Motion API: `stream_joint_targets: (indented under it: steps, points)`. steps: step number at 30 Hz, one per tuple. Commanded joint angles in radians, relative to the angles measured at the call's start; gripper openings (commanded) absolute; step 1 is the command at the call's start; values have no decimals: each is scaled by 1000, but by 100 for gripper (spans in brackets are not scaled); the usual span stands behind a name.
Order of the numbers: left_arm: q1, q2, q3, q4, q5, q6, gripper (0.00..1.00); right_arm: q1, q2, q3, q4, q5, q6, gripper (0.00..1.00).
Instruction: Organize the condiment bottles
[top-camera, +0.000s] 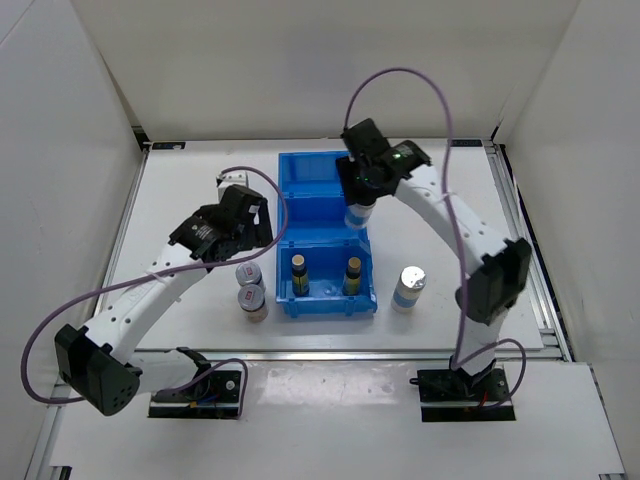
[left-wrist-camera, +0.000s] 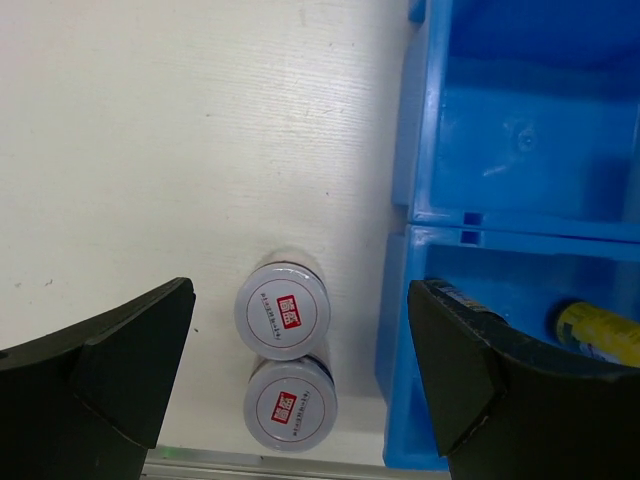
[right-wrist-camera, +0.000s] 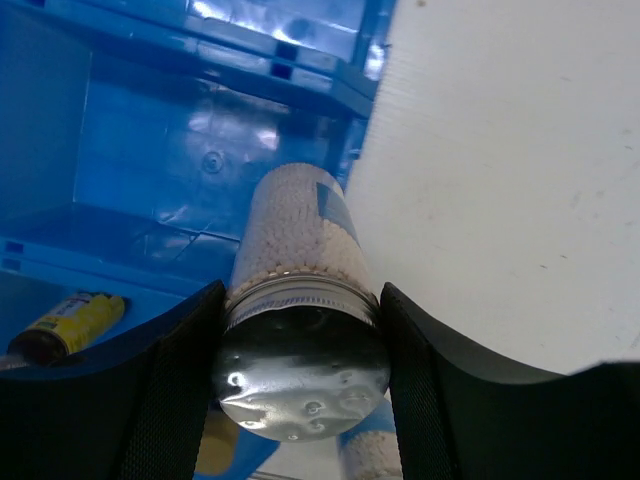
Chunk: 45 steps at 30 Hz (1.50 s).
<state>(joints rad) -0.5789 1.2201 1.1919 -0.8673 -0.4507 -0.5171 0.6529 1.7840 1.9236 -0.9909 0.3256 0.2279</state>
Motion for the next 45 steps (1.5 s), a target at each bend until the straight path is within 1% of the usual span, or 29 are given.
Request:
stream_joint_targets:
  steps: [1,5,10,13,14,16,17,19,20,21,22,24,25,26,27,28,30,31,33,35,37,38,42,45]
  points:
    - [14,-40,-49,31,-29,-52,99,13,86,89,14,-33,-19,0]
    - [53,-50,-109,54,-19,-70,99,34,176,150,24,-33,-29,0]
    - [132,-39,-144,105,85,-70,99,16,284,173,24,-20,-29,0]
    - [154,-30,-167,128,119,-70,99,7,316,155,34,-60,-29,10]
    - [154,-30,-176,139,132,-61,99,-4,327,134,44,-69,-18,22]
    - [163,-39,-187,151,132,-61,99,-4,327,114,54,-79,-18,36]
    - [163,-39,-202,160,142,-61,99,-4,316,114,54,-79,-18,53]
    - [163,-50,-216,169,142,-61,99,-4,301,114,54,-79,-18,74]
    - [163,-50,-216,169,142,-61,99,-4,282,114,54,-79,-18,90]
    - [163,-59,-227,169,142,-61,99,-4,272,114,54,-70,-18,97]
    - [163,-59,-227,169,133,-61,99,-4,249,127,8,-47,-18,100]
    - [163,-80,-236,169,133,-61,99,-4,206,137,-35,-1,-18,100]
    - [163,-80,-236,169,133,-61,99,-4,134,114,-47,24,-9,100]
    - [163,-94,-236,169,133,-61,99,-4,88,79,-48,58,-9,100]
    - [163,-114,-236,169,133,-61,99,-13,39,-14,-37,69,-9,100]
    - [163,-126,-245,169,133,-61,99,-13,-65,-68,-28,69,17,100]
    - [163,-169,-245,169,133,-61,99,-61,-165,-177,-12,34,39,100]
    - [163,-183,-256,169,133,-70,99,-79,-251,-283,-12,-23,50,100]
    - [172,-205,-256,169,124,-70,99,-117,-348,-386,-12,-86,64,100]
    - [172,-218,-256,169,124,-60,99,-118,-383,-515,-38,-147,73,100]
    - [172,-228,-247,159,159,-50,99,-127,-417,-586,-63,-157,100,100]
    - [172,-228,-247,159,171,-40,99,-127,-441,-654,-63,-171,100,100]
    - [182,-246,-247,137,182,-40,99,-127,-475,-808,-32,-191,139,100]
    - [182,-255,-247,113,191,-40,99,-127,-485,-856,-11,-218,151,100]
